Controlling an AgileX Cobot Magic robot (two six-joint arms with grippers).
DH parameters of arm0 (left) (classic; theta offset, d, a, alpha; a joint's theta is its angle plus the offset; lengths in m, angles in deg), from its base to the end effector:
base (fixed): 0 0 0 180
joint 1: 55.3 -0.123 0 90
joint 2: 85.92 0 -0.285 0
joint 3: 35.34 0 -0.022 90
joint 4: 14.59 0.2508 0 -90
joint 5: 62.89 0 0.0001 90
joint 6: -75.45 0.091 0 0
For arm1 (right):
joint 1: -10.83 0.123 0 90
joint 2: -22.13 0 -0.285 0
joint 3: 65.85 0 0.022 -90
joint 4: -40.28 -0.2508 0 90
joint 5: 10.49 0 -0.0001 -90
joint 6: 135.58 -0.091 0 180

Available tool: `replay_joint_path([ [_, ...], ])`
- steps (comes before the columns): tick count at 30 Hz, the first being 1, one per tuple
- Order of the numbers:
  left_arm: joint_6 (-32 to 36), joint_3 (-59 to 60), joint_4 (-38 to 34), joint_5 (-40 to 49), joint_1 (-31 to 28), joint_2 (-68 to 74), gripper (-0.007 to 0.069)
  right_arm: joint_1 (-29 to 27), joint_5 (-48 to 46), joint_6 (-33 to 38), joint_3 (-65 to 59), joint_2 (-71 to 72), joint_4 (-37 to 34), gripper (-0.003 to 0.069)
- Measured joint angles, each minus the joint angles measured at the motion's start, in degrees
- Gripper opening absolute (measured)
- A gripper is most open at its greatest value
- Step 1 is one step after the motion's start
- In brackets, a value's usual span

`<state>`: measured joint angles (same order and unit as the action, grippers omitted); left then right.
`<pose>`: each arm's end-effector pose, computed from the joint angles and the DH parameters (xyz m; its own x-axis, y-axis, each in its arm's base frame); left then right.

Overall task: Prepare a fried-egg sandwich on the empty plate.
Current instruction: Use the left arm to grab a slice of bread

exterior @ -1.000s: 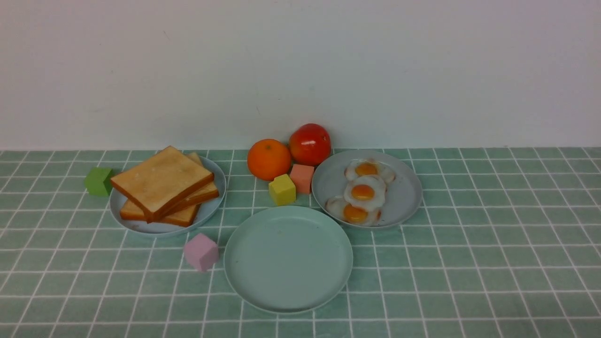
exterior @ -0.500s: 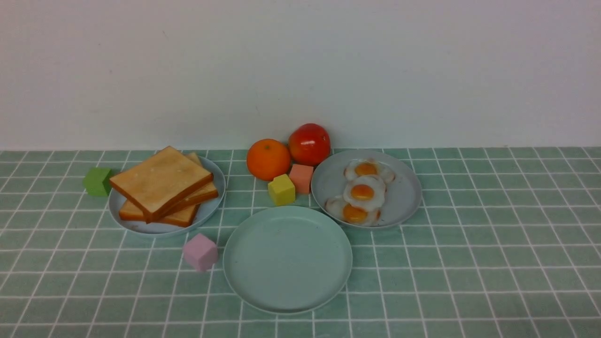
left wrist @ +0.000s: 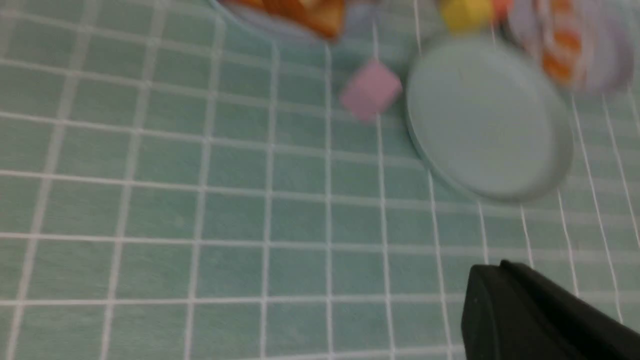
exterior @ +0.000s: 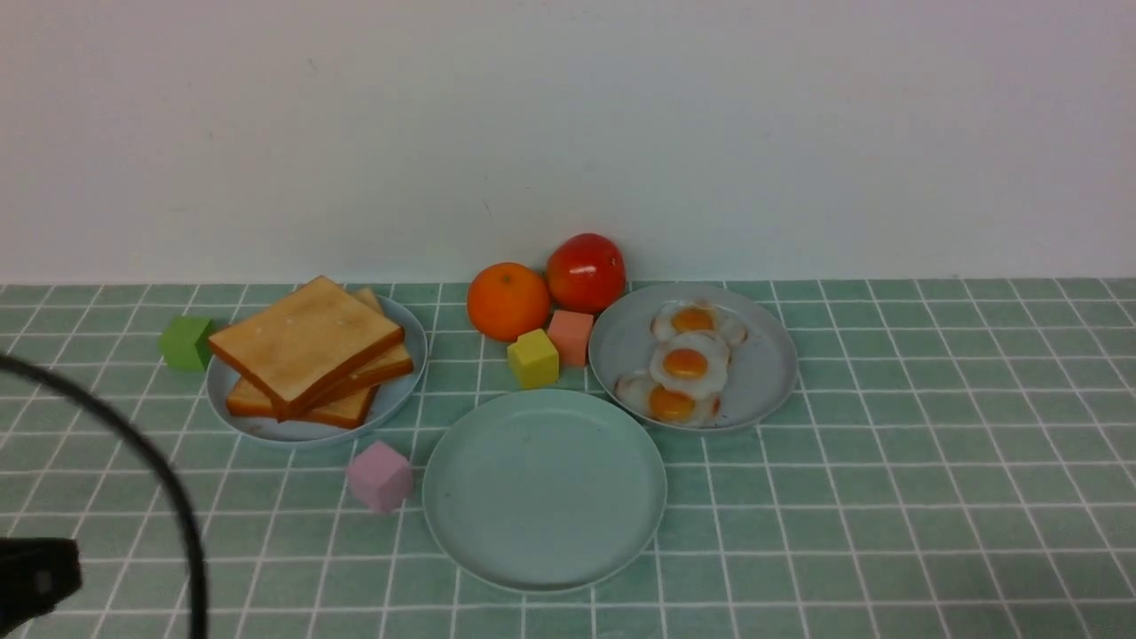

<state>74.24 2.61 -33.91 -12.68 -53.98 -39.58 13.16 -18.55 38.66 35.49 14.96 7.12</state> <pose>0.1145 -0.0258 0.3161 -0.7102 -0.2153 -0.6703 0.0397 0.9383 -0.3434 0.0561 0.0093 0.1946 -0.1084 0.6190 -0.7779 -0.0632 0.7766 0.6268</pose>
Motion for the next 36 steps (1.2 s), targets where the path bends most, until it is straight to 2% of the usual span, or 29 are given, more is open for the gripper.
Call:
replay_joint_path([
  [2,1.9,-1.9,-1.9,0.2,0.0,2.7,-0.0013,0.0,0.3,-0.1,0.1,0.0,-1.7,0.0241],
  [4,5.4,-4.6,-5.4,-1.3,0.0,8.7,-0.0013,0.1,-6.8,1.0,5.0,-0.2,-2.9,0.023],
  [7,8.6,-6.7,-6.1,-2.1,0.0,13.4,-0.0013,0.5,-14.4,4.9,12.1,-2.6,-2.1,0.0199],
  [9,11.1,-9.1,-6.2,-2.4,0.1,18.6,-0.0013,0.8,-21.9,10.1,19.8,-6.9,-0.4,0.015],
  [12,12.4,-12.9,-5.2,-3.3,3.3,27.1,-0.0013,1.6,-35.9,18.6,34.2,-18.4,3.5,0.0055],
  [15,12.3,-16.7,-0.1,-5.1,9.5,33.8,-0.0013,5.2,-44.0,20.5,44.1,-27.1,6.5,0.0001],
  [17,10.6,-20.3,4.4,-5.4,12.3,38.5,-0.0013,9.1,-47.6,20.5,49.4,-32.0,8.5,0.0],
  [19,9.1,-22.9,7.4,-5.2,13.0,42.1,-0.0013,11.7,-49.6,20.2,52.4,-34.7,9.9,-0.0001],
  [23,5.8,-33.3,18.2,-4.0,13.2,54.2,-0.0013,20.6,-52.5,18.3,58.0,-41.2,15.5,0.0],
  [26,4.6,-38.1,21.9,-3.6,13.2,59.7,-0.0013,23.4,-52.7,17.9,58.4,-42.3,17.5,0.0],
  [31,4.4,-46.1,27.3,-2.5,13.2,68.2,0.0071,25.1,-52.7,17.9,58.6,-42.4,19.5,0.0003],
  [32,5.0,-47.8,28.4,-2.5,13.2,69.8,0.0124,25.1,-52.7,17.9,58.8,-42.4,19.9,0.0003],
  [33,5.4,-48.3,28.7,-2.5,13.2,70.2,0.0141,25.1,-52.7,17.9,58.8,-42.4,20.0,0.0003],
  [34,6.5,-49.1,29.8,-2.5,13.2,71.9,0.0221,25.1,-52.7,17.8,58.8,-42.4,20.1,0.0003],
  [35,6.8,-49.2,29.8,-2.5,13.2,72.1,0.023,25.1,-52.7,17.8,58.8,-42.4,20.1,0.0005],
  [36,7.8,-49.3,30.4,-2.5,13.2,73.3,0.0298,25.1,-52.7,17.6,58.8,-42.4,20.1,0.0006],
])
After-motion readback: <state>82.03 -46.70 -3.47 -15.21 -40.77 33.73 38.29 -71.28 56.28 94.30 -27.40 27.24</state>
